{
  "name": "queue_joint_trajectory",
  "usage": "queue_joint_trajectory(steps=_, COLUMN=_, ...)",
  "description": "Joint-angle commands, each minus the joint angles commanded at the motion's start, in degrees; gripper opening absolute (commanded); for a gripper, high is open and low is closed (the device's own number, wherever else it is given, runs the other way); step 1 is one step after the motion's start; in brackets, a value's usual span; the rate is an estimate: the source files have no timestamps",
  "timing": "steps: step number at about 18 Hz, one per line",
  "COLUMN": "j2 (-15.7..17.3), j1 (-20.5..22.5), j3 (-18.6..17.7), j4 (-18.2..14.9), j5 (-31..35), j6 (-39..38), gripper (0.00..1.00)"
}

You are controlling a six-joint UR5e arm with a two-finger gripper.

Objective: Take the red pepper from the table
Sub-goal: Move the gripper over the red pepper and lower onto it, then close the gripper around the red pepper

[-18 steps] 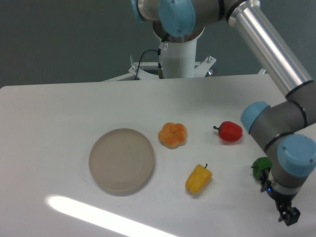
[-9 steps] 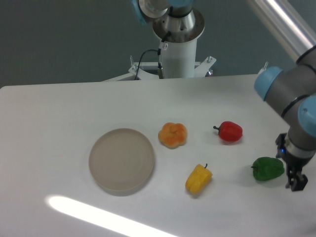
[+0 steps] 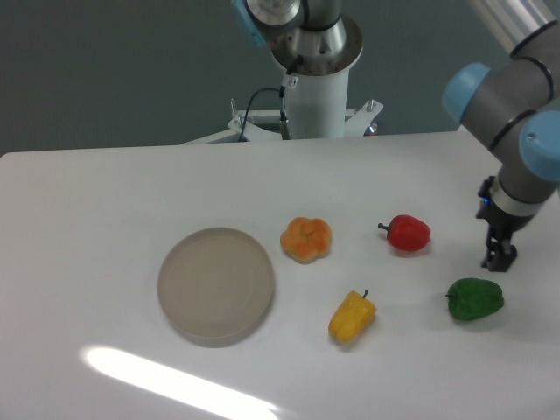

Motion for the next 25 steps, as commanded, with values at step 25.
queue_joint_trajectory(steps=25, j2=2.0, j1=-3.3, j3=-13.1, j4=11.1, j5=-5.1, j6=-2.8, gripper=1.00)
